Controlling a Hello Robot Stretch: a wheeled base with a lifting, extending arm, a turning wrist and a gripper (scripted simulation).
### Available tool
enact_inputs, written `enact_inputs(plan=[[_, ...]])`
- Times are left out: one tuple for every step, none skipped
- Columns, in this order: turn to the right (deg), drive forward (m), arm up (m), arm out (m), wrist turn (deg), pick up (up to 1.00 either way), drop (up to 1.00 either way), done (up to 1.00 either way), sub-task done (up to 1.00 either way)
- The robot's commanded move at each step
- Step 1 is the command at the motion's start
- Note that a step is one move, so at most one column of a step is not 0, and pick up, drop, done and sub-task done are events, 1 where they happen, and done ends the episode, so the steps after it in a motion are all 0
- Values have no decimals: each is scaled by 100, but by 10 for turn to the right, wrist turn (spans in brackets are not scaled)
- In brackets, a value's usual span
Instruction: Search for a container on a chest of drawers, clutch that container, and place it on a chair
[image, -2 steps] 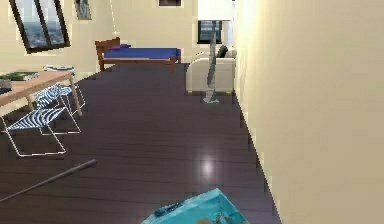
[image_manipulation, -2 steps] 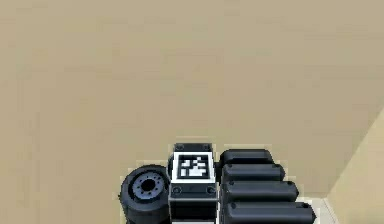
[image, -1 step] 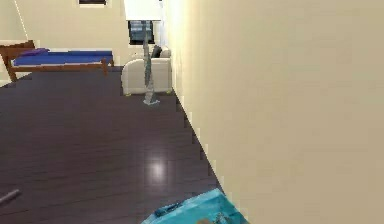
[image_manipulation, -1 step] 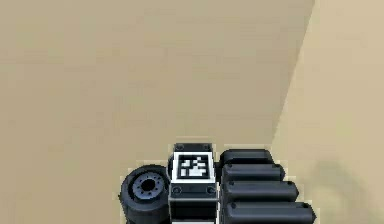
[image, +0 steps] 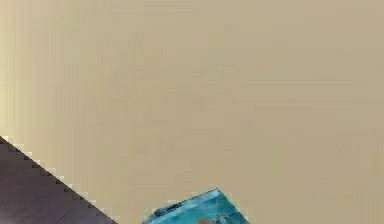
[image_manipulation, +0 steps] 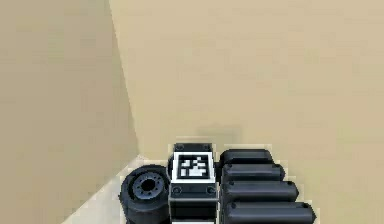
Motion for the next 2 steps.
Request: enact_inputs(plan=[[-450, 0, 0, 0, 0, 0, 0, 0, 0], [-450, 0, 0, 0, 0, 0, 0, 0, 0]])
